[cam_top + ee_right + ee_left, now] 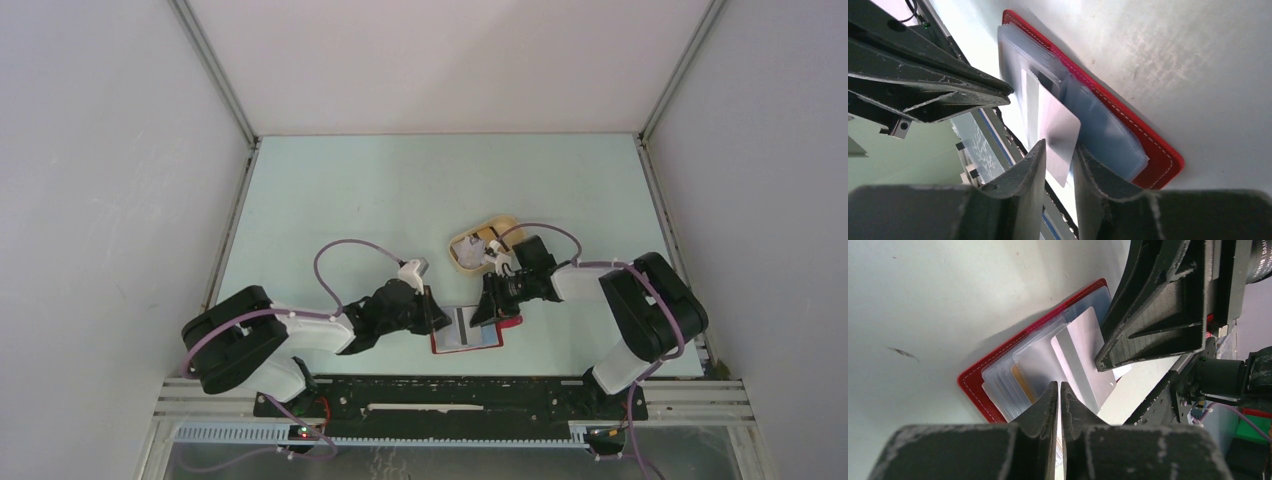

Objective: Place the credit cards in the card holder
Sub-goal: Insert the credit card into the card holder.

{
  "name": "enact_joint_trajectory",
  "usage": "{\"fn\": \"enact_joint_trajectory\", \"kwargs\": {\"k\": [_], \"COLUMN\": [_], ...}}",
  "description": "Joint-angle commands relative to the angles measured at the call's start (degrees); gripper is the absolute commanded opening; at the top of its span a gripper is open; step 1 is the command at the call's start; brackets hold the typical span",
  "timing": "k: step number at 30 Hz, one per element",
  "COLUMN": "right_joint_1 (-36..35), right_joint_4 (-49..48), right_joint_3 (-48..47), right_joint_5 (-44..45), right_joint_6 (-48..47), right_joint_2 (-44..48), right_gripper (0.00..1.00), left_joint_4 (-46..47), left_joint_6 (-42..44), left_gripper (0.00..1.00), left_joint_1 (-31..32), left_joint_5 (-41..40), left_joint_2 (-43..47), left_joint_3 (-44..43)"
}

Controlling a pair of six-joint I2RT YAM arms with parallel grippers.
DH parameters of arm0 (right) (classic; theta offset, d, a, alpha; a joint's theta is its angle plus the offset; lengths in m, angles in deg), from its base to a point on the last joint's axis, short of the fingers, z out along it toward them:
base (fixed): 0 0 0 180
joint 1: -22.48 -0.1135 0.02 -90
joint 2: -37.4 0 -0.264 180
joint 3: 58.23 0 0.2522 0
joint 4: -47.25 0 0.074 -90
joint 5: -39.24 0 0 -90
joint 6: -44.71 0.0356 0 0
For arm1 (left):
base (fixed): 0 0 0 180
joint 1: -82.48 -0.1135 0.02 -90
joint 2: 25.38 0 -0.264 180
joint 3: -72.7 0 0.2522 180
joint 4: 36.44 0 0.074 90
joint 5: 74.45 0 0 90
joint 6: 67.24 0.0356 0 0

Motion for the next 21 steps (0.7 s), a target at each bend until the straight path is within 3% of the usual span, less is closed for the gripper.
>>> {"fn": "enact_joint_trajectory", "kwargs": {"k": [1,5,10,14,21], "right_joint_1": [-0.1,0.0,-0.8,-2.1,-4.7], "right_joint_4": [3.5,4.5,5.3,6.1,6.8], "right_joint_3": [-0.9,-1.5,-1.8,-2.6,-3.8], "right_joint_5": [4.9,5.3,6.6,7.4,8.1], "right_joint_6": [-4.0,-5.3,-6.6,-7.2,-8.2], "right_joint_2": [2.4,4.1,5.0,4.5,4.5], "right_gripper": [0.39,0.47,0.50,0.51,0.51], "left_joint_4": [2.9,4.0,5.1,5.2,-3.7], "left_joint_6": [1.5,1.5,1.2,0.9,-0.3], "left_gripper": [0.10,0.12,0.14,0.25,0.28], "left_joint_1": [-0.2,-0.2,-0.2,-0.2,-0.2], "left_joint_5": [1.0,1.4,2.0,1.1,-2.2], "left_joint_2": [1.8,2.6,4.5,7.6,14.3], "left_joint_3": [2.5,3.2,4.3,6.3,8.5]}}
